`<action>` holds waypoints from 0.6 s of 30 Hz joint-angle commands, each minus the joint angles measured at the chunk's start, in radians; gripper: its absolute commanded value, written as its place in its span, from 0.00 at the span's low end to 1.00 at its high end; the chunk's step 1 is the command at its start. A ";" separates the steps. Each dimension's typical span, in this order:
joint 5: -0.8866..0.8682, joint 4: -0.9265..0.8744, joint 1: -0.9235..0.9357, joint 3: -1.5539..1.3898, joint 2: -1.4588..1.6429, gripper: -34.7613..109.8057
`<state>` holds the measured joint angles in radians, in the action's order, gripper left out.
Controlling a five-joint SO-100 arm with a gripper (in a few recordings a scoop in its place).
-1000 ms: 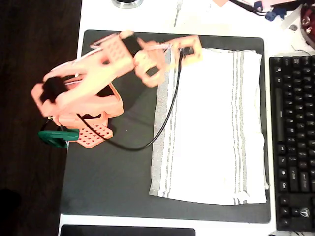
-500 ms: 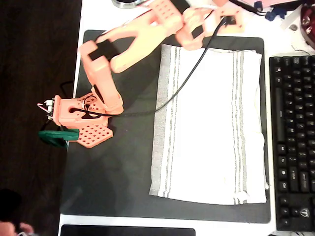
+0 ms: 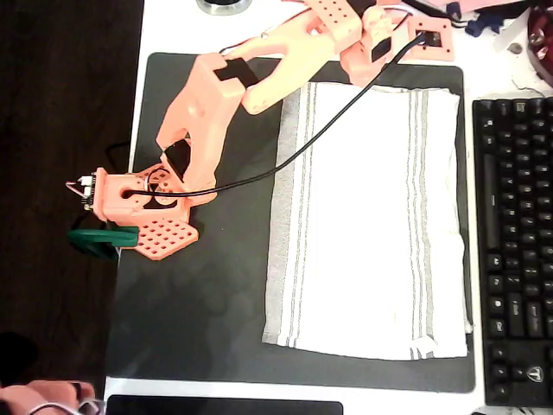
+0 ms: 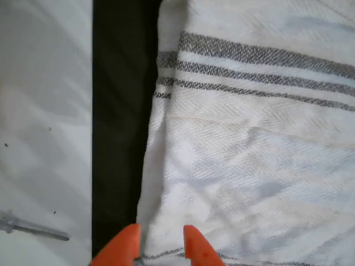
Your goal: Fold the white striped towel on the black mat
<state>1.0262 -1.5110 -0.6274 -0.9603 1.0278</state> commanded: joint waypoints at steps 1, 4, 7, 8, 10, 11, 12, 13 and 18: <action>0.006 -0.014 0.002 0.069 -0.025 0.34; 0.009 -0.018 0.003 0.117 -0.083 0.34; 0.006 -0.021 0.003 0.169 -0.146 0.34; 0.005 -0.023 0.003 0.190 -0.167 0.34; 0.006 -0.025 -0.003 0.229 -0.202 0.34; 0.008 -0.026 -0.008 0.244 -0.218 0.34; 0.011 -0.029 -0.012 0.262 -0.235 0.34; 0.012 -0.034 -0.017 0.284 -0.253 0.34; 0.015 -0.052 -0.028 0.380 -0.344 0.34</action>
<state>1.0262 -1.5509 -0.6366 -0.6427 0.6734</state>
